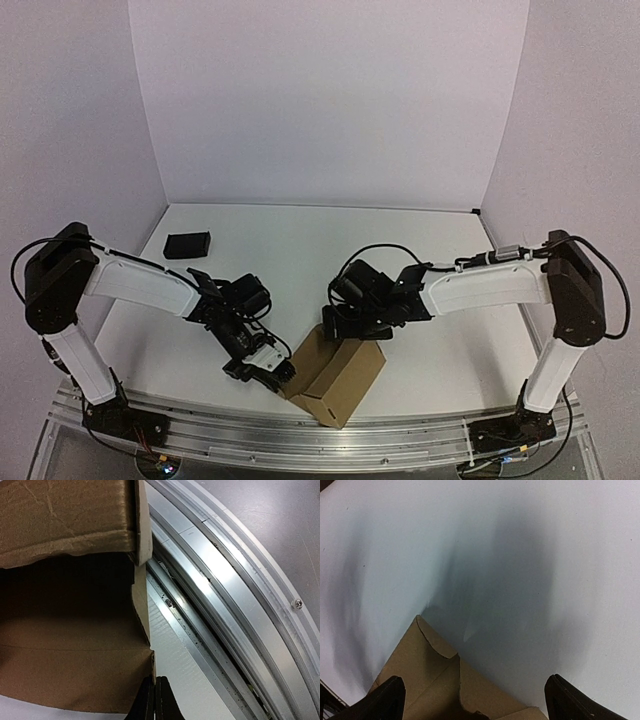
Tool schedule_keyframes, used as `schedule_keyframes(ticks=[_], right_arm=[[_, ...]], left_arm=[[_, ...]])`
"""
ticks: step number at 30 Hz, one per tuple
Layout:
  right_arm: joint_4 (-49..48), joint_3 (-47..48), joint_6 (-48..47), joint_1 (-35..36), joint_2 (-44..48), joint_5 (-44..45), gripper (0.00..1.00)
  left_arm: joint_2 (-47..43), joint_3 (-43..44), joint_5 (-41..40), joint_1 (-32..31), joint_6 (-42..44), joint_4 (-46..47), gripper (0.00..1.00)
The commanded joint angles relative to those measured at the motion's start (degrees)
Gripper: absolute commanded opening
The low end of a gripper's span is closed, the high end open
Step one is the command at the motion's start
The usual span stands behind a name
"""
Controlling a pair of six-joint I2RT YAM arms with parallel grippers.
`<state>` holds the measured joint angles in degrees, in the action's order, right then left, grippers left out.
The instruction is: Fold the paper box
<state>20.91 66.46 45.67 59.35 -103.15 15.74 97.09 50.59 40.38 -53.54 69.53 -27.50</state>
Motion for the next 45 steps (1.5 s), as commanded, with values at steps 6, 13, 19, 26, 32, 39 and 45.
schedule_keyframes(ticks=[6,13,19,26,32,39,45], right_arm=[[5.3,12.6,-8.3,-0.1,-1.4,10.9,0.98],[20.6,8.4,0.6,-1.9,15.6,13.3,0.98],[17.4,-6.9,15.0,-1.7,23.8,-2.2,0.97],[-14.9,-21.4,17.3,-1.4,19.1,-12.6,0.89],[-16.5,-12.3,14.0,0.1,10.7,-17.4,0.84],[-13.0,-7.0,15.5,1.0,0.6,-17.2,0.83],[-4.4,0.5,10.4,1.3,-5.2,-16.0,0.82]], left_arm=[[2.1,2.6,-0.8,-0.1,-8.4,4.6,0.0],[2.4,1.8,-3.8,-0.1,-16.9,7.4,0.0],[2.5,2.5,-2.7,-0.1,-21.7,8.6,0.0],[2.3,2.2,-2.8,-0.1,-21.6,9.2,0.0],[2.0,2.0,-3.5,-0.1,-20.8,10.2,0.0],[2.4,2.9,-3.4,-0.1,-21.7,11.2,0.0],[1.9,2.9,-3.7,-0.1,-22.8,10.2,0.0]])
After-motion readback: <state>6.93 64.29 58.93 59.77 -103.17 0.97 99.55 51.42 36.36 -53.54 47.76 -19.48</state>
